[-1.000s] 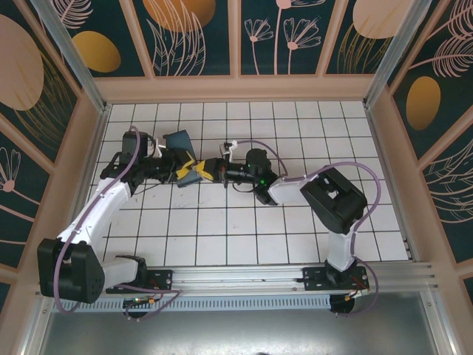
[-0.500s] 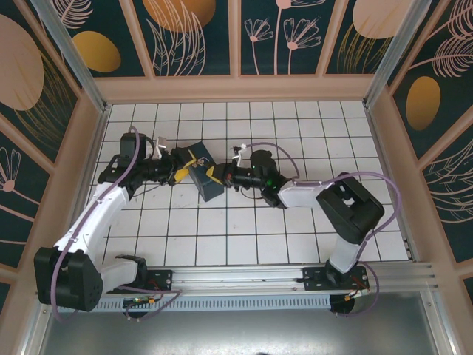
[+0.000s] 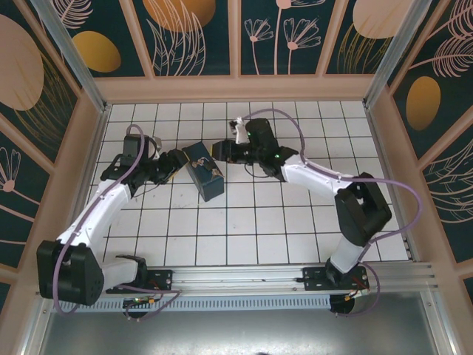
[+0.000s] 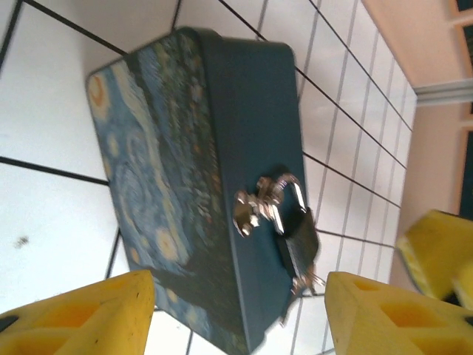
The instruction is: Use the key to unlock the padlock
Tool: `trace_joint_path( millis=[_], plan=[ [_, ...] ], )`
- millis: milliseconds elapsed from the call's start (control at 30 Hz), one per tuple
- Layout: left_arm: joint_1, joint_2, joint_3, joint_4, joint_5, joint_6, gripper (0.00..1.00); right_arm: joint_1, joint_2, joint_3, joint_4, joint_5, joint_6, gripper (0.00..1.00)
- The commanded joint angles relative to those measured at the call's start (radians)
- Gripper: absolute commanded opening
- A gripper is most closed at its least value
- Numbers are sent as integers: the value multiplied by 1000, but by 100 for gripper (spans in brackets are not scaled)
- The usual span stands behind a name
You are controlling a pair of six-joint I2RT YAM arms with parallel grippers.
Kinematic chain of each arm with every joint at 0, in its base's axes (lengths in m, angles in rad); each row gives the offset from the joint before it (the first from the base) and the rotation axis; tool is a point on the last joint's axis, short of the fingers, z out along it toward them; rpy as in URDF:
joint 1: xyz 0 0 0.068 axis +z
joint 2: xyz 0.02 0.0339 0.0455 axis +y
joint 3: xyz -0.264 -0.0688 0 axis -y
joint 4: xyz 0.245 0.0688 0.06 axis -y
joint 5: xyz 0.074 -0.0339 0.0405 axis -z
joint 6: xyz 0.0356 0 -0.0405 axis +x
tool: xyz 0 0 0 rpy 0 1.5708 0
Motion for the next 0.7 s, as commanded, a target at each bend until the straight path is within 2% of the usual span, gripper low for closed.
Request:
trace_joint_path(
  millis=[0, 167, 300, 467, 667],
  plan=[
    [8, 43, -29, 114, -47, -7, 62, 50, 92, 113, -260, 110, -231, 45],
    [8, 94, 3, 135, -67, -10, 62, 70, 173, 214, -370, 171, -284, 46],
    [8, 103, 12, 128, -77, -2, 62, 96, 183, 235, -421, 216, -321, 49],
    [8, 114, 6, 141, -71, -6, 62, 114, 207, 265, -475, 243, -322, 47],
    [8, 105, 23, 133, -79, 5, 62, 171, 179, 282, -551, 378, -388, 48]
  ],
)
